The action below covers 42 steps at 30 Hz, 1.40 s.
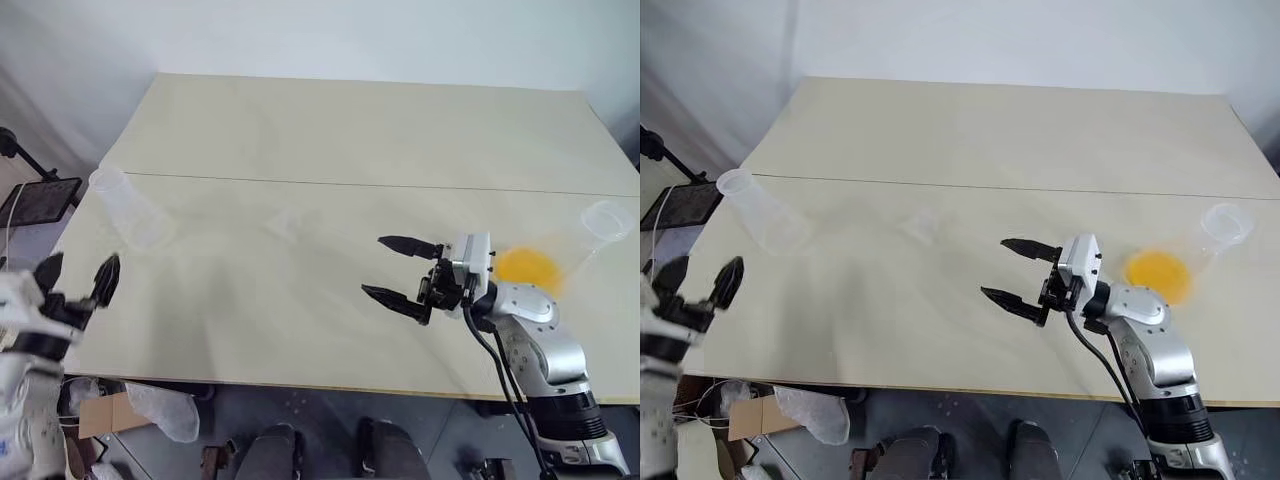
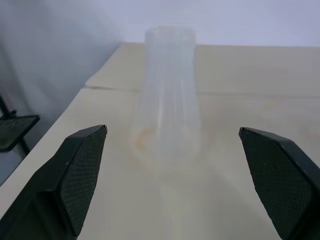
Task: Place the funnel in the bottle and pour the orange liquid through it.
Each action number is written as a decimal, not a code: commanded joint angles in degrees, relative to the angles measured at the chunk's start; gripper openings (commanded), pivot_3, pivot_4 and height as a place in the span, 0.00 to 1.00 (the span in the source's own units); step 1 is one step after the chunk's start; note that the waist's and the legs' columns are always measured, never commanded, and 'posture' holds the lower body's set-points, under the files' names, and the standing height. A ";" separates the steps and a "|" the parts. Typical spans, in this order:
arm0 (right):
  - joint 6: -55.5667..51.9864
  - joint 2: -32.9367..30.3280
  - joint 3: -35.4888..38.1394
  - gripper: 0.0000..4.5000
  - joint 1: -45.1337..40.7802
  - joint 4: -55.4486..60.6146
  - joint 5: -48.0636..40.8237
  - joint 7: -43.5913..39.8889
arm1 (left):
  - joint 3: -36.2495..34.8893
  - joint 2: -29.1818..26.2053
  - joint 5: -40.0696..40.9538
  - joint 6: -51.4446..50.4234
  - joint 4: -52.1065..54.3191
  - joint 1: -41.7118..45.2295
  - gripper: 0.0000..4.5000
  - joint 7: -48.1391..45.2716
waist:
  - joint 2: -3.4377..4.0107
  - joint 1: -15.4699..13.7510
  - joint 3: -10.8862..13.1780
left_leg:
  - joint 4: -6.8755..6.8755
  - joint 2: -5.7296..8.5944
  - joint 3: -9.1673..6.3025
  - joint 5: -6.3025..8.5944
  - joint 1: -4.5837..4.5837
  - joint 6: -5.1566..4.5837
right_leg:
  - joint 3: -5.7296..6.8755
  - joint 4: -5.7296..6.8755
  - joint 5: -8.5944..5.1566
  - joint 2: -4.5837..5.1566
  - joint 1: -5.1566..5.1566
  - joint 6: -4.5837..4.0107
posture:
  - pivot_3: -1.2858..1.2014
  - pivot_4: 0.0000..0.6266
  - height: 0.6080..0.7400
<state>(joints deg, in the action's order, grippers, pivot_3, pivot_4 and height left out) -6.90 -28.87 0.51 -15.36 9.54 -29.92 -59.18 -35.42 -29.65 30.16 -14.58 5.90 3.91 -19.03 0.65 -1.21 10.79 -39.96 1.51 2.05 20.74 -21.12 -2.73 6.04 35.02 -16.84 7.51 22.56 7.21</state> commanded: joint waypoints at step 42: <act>0.34 -4.60 10.27 1.00 15.77 12.89 -0.58 7.46 | 29.39 -12.72 7.12 -11.35 2.21 19.85 0.58 -42.82 | -0.01 -0.13 0.04 | -0.07 0.20 -0.02 -0.04 0.00 -0.06 | 0.05 -0.07 0.03 0.02 -0.14 0.06 | 0.52 0.24 1.00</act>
<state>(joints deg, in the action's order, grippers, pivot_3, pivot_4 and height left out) -6.49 -32.87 8.53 -0.45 19.22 -29.18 -52.39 -8.23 -42.76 37.23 -25.53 6.14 22.55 -60.15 0.64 -1.33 10.83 -40.03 1.68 2.06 20.69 -21.09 -2.79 6.09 34.97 -16.81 7.49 22.41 7.27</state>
